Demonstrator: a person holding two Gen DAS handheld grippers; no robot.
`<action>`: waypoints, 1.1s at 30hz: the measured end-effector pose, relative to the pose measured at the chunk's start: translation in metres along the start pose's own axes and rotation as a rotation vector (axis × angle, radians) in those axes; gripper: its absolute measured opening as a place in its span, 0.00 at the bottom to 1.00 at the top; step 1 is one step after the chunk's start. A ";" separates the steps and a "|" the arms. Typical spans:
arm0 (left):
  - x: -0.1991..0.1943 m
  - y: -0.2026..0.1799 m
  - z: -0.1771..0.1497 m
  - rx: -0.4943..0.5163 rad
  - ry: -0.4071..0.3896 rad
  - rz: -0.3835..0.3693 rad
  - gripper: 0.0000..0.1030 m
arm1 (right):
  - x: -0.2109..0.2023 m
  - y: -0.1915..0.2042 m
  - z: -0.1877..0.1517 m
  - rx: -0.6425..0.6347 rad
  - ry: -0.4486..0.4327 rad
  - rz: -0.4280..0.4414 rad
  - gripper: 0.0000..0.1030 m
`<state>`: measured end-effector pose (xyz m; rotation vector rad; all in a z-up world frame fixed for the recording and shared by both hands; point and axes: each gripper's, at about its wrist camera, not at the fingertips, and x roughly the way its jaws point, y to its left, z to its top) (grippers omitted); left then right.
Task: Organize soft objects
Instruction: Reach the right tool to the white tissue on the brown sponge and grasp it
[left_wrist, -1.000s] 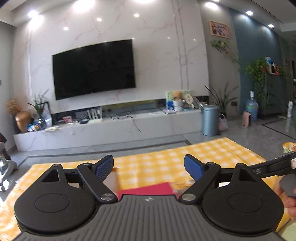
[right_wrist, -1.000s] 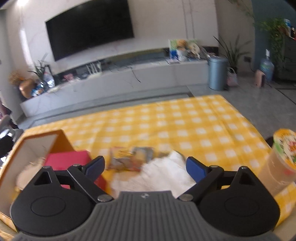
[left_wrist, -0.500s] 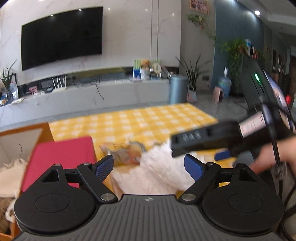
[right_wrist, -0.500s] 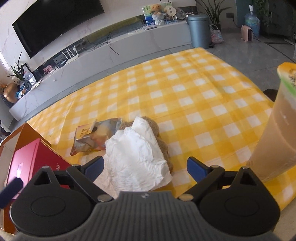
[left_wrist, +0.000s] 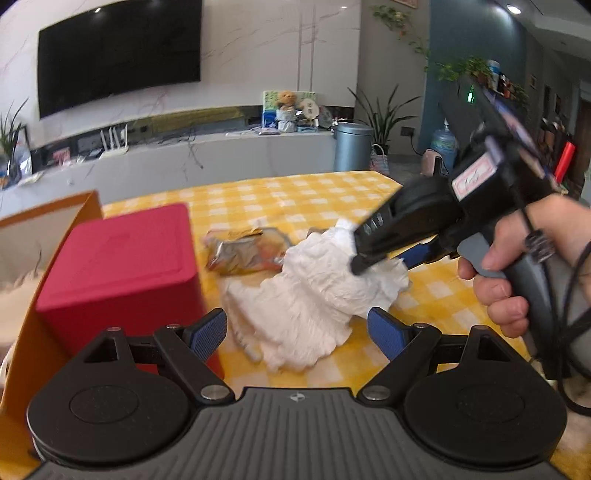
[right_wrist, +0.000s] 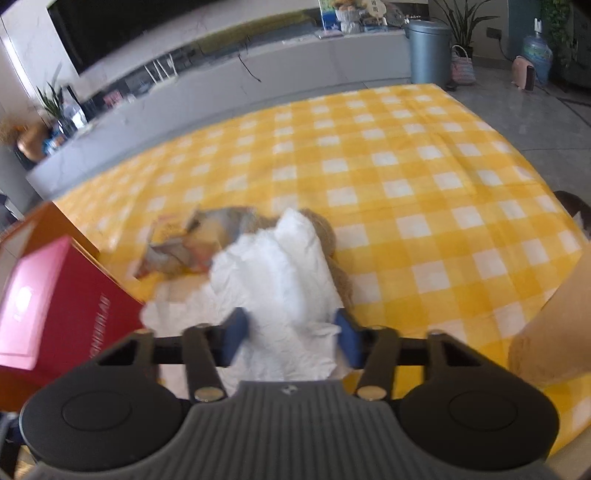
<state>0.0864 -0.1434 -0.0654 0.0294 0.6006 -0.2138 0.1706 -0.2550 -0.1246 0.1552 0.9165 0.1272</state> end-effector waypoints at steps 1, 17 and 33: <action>-0.002 0.003 0.001 -0.011 0.003 -0.003 0.98 | 0.001 0.001 -0.001 -0.010 0.004 -0.005 0.22; -0.054 0.068 0.028 -0.209 -0.105 0.177 0.98 | -0.007 0.059 -0.009 -0.052 0.083 0.307 0.41; -0.058 0.099 0.024 -0.292 -0.077 0.163 0.98 | -0.015 0.022 -0.001 0.016 -0.026 -0.017 0.79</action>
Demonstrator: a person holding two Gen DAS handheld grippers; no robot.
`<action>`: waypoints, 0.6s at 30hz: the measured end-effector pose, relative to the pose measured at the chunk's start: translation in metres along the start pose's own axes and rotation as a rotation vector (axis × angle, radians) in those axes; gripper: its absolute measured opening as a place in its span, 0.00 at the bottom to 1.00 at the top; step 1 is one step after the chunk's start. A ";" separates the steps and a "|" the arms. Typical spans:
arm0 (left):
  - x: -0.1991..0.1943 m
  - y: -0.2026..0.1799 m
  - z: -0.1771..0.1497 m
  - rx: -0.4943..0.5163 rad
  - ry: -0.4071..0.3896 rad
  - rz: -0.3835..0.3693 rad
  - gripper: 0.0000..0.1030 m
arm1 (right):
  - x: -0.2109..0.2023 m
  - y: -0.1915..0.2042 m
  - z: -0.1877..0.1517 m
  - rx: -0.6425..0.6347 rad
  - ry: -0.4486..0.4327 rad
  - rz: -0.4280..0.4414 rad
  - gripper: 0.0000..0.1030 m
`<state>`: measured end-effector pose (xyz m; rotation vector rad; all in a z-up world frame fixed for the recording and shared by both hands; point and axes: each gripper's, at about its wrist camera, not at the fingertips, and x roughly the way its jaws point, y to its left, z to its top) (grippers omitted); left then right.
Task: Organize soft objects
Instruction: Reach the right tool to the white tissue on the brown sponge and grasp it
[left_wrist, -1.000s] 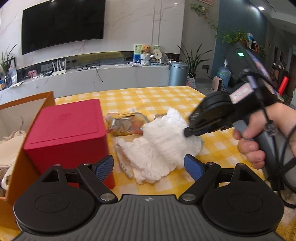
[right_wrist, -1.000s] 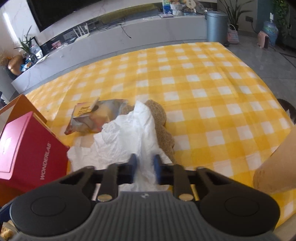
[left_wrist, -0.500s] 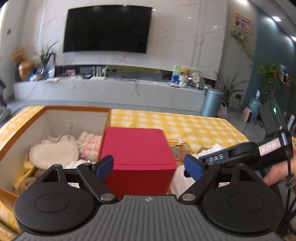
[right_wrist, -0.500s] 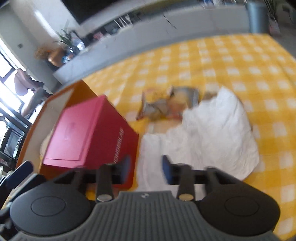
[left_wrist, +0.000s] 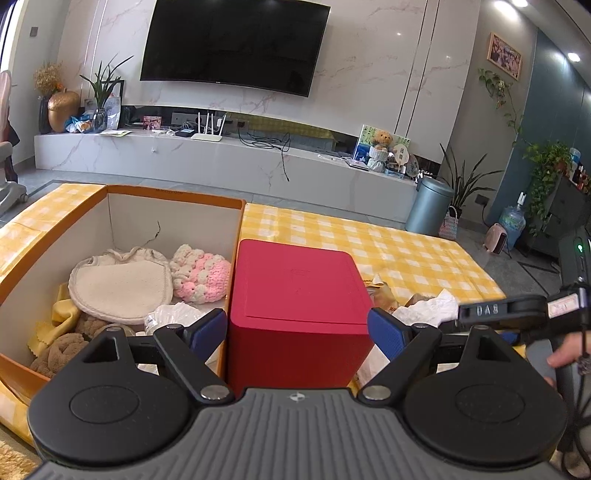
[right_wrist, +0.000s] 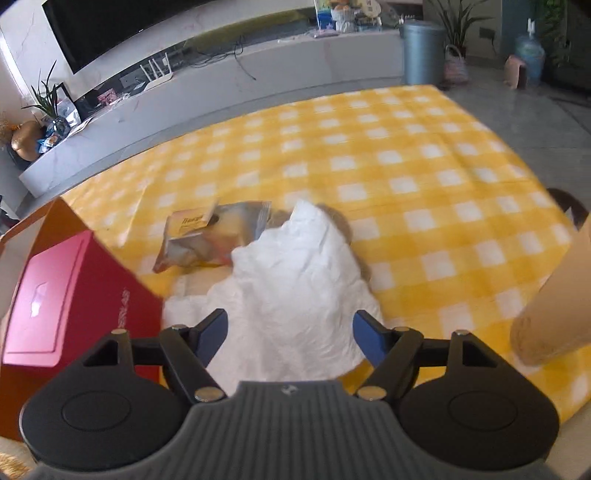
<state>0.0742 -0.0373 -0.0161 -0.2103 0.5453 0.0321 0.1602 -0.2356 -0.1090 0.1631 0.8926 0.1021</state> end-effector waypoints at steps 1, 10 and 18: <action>0.000 0.000 0.000 0.001 0.000 0.002 0.98 | 0.002 0.000 0.002 0.000 -0.023 -0.003 0.82; 0.000 0.011 0.000 -0.012 0.011 0.014 0.98 | 0.022 -0.018 0.002 0.046 0.033 0.005 0.41; 0.001 0.019 0.003 -0.039 0.030 -0.001 0.98 | -0.009 -0.026 0.000 0.076 -0.017 0.176 0.02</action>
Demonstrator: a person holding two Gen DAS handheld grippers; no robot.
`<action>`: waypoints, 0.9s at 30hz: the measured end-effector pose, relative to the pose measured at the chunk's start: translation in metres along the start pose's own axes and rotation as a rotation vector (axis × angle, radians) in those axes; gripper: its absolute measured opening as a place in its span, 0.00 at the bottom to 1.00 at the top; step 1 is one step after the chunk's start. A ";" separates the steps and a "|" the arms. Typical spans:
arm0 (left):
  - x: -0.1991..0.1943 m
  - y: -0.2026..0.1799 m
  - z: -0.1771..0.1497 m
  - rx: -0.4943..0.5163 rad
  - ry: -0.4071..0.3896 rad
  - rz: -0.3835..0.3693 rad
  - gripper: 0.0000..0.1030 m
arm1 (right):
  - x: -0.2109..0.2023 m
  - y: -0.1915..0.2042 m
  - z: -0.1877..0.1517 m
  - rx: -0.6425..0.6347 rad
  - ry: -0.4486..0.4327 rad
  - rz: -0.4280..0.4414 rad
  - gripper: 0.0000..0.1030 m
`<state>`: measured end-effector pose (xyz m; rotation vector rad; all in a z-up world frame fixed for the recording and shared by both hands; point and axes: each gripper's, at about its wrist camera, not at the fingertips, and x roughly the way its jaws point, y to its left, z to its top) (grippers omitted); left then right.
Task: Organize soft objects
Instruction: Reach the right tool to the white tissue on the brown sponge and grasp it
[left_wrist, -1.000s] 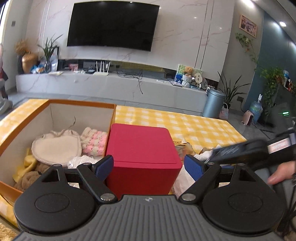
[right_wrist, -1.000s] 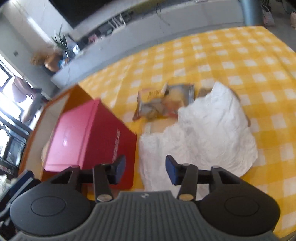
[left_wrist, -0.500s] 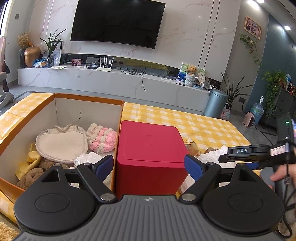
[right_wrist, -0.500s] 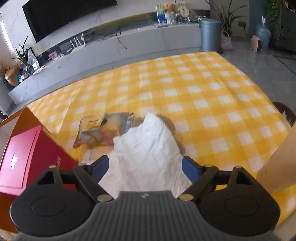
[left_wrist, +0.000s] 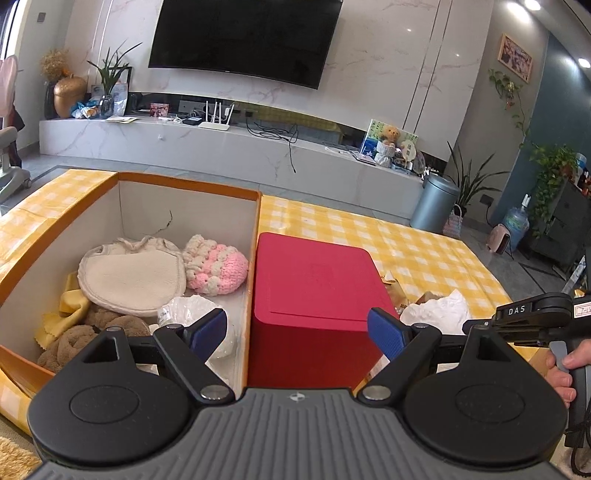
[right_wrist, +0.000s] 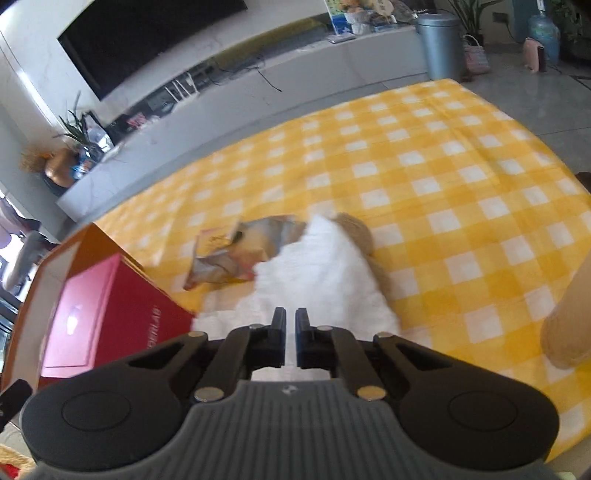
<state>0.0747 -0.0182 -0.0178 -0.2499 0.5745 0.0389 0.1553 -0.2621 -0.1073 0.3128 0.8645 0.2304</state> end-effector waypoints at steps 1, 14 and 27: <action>-0.001 0.001 0.000 -0.003 -0.002 -0.001 0.98 | -0.002 0.001 0.001 0.005 -0.011 -0.008 0.02; 0.007 0.015 -0.001 -0.110 0.051 -0.112 0.98 | 0.030 -0.050 0.003 0.194 0.033 -0.084 0.90; -0.003 0.000 0.002 -0.025 0.022 -0.069 0.98 | 0.017 -0.033 0.002 0.141 0.006 -0.053 0.14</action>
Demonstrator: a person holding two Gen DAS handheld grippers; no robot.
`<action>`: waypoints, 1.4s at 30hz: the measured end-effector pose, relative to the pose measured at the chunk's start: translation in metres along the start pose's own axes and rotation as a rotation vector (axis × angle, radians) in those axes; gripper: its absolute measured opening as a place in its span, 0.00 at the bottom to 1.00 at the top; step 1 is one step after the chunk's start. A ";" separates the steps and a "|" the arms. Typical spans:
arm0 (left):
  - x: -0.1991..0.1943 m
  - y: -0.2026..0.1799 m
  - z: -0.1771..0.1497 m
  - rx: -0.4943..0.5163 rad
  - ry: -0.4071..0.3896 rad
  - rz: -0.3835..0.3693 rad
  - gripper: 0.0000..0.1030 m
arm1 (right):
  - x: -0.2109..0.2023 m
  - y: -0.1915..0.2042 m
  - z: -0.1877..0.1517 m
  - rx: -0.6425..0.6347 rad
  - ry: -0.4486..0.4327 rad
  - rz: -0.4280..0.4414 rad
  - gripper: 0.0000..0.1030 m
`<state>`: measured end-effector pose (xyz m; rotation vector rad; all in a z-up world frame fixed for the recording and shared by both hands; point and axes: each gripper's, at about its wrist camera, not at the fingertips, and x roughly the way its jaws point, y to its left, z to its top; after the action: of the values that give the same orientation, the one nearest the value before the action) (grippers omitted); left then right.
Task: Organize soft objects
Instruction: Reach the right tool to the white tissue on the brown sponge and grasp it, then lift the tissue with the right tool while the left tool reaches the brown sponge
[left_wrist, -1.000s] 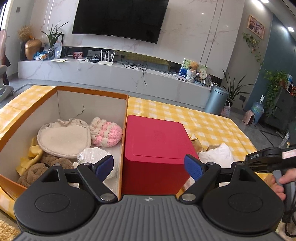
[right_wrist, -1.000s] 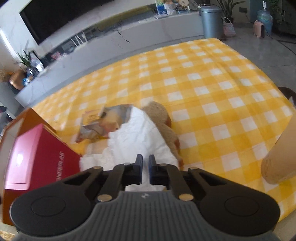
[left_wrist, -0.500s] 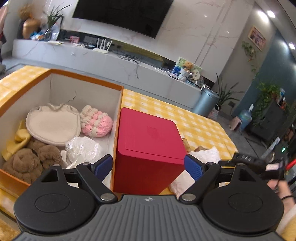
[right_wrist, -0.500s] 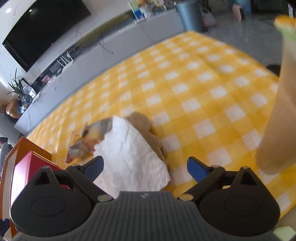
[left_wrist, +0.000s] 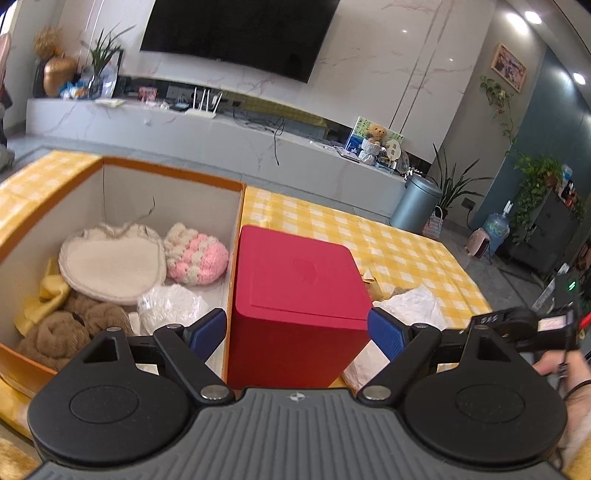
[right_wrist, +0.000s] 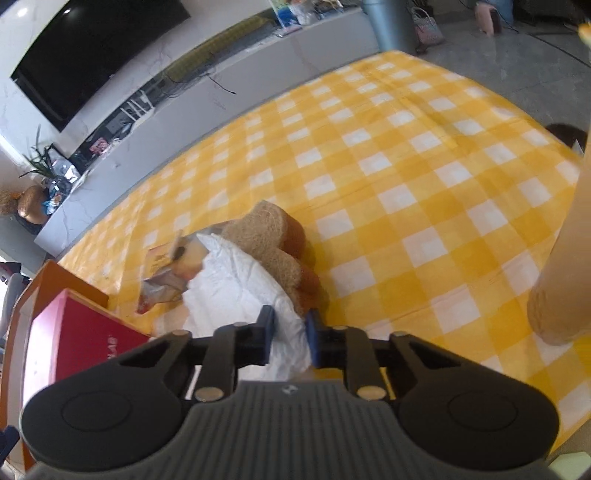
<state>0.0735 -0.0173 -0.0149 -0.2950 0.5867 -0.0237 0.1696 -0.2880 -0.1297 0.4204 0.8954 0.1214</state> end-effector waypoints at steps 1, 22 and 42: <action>-0.002 -0.003 0.000 0.021 -0.007 0.012 0.98 | -0.007 0.005 -0.001 -0.019 -0.012 0.006 0.13; -0.011 -0.023 -0.004 0.163 -0.026 0.021 0.98 | -0.019 0.086 -0.015 -0.366 -0.157 -0.029 0.90; 0.026 -0.076 -0.038 0.370 0.064 -0.117 0.98 | 0.010 0.070 -0.029 -0.595 -0.032 -0.248 0.23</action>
<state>0.0790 -0.1032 -0.0374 0.0315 0.6152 -0.2525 0.1582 -0.2127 -0.1254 -0.2416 0.8284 0.1452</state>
